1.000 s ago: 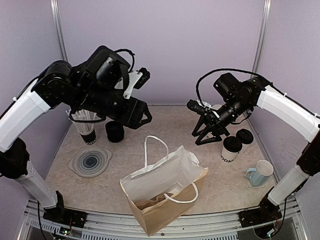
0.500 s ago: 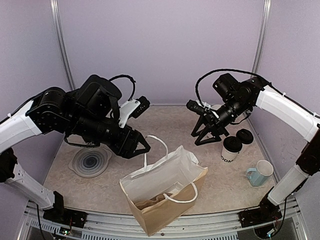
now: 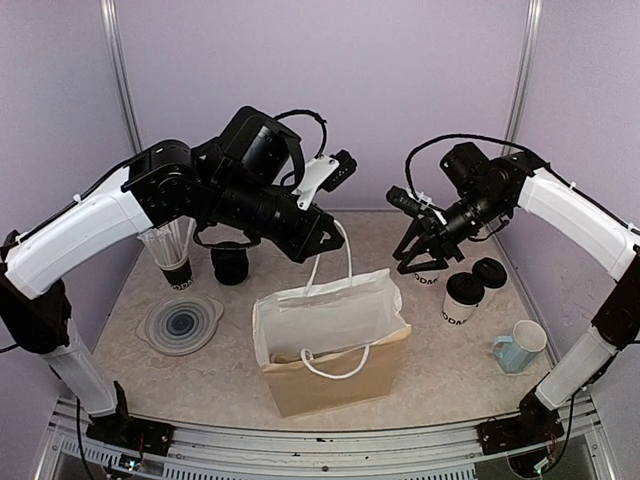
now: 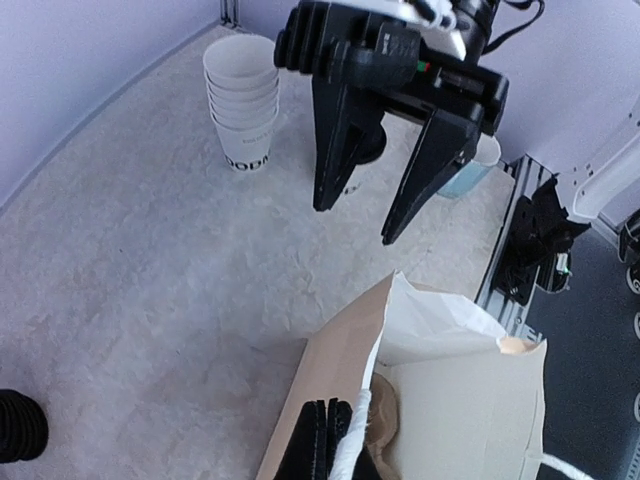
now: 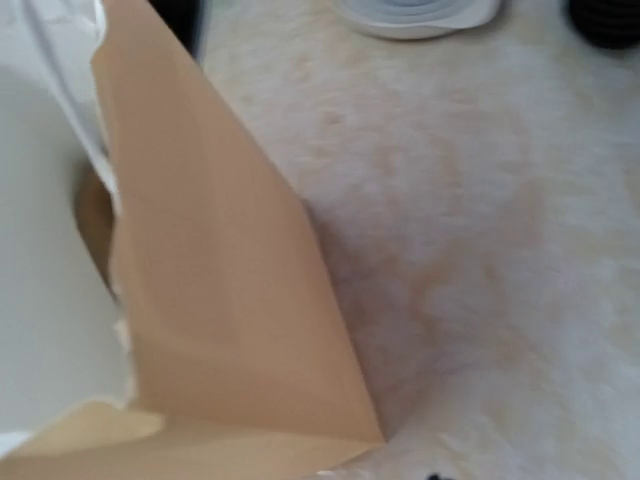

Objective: Pack the takeout coffee

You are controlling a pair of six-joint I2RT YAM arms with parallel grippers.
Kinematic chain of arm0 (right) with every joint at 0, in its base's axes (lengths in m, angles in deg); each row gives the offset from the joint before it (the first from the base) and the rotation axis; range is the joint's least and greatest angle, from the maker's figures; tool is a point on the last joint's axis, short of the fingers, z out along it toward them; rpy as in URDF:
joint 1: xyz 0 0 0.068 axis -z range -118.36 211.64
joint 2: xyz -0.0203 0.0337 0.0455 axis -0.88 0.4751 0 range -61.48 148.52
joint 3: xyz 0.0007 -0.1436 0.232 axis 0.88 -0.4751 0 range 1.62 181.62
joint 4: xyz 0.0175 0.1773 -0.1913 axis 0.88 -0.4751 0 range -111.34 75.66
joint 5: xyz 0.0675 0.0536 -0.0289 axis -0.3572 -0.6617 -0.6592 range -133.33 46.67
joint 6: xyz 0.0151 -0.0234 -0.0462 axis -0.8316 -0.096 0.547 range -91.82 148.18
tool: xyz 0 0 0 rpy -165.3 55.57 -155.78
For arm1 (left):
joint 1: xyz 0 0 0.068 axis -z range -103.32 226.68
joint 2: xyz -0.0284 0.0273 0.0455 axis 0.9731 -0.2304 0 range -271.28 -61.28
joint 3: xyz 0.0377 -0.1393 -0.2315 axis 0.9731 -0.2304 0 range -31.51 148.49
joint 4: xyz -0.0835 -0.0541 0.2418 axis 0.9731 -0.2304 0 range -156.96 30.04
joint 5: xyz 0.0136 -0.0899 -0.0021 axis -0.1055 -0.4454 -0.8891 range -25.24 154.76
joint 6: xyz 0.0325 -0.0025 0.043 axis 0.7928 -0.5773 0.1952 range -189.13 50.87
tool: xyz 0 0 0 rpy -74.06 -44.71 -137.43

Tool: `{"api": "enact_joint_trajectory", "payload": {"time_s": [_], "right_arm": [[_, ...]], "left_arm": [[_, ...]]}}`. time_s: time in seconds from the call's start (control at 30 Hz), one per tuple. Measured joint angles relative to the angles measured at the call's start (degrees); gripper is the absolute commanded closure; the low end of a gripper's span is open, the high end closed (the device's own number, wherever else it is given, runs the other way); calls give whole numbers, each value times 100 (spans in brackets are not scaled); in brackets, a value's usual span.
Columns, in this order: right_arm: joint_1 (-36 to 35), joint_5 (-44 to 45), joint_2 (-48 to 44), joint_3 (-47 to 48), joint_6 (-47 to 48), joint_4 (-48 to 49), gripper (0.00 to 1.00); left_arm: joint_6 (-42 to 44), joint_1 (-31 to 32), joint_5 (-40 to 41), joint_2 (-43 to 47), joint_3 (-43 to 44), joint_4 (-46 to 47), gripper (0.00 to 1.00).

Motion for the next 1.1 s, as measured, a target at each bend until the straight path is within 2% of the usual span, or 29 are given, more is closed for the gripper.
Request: {"api": "enact_joint_trajectory", "payload": {"time_s": [0.2,0.37,0.6,0.8,0.93,1.1], "right_arm": [[439,50,0,7,-192,229,56],[481,144,0,7,-286,332,54],[527,323,-35,-79,-313,461,55],[623,496,-203,-245,-313,483,53],[675,599,-350,-269,-310,492,53],[715,702,-520,-337,-310,501,52]], "left_arm": [[516,-136,142,-442,754,35,100],[708,9,160,-446,608,79,100],[778,717,0,-363,-131,271,100],[774,1119,-59,-361,-155,306,100],[778,1130,-57,-361,-138,284,100],[901,1130,70,-372,310,90,100]]}}
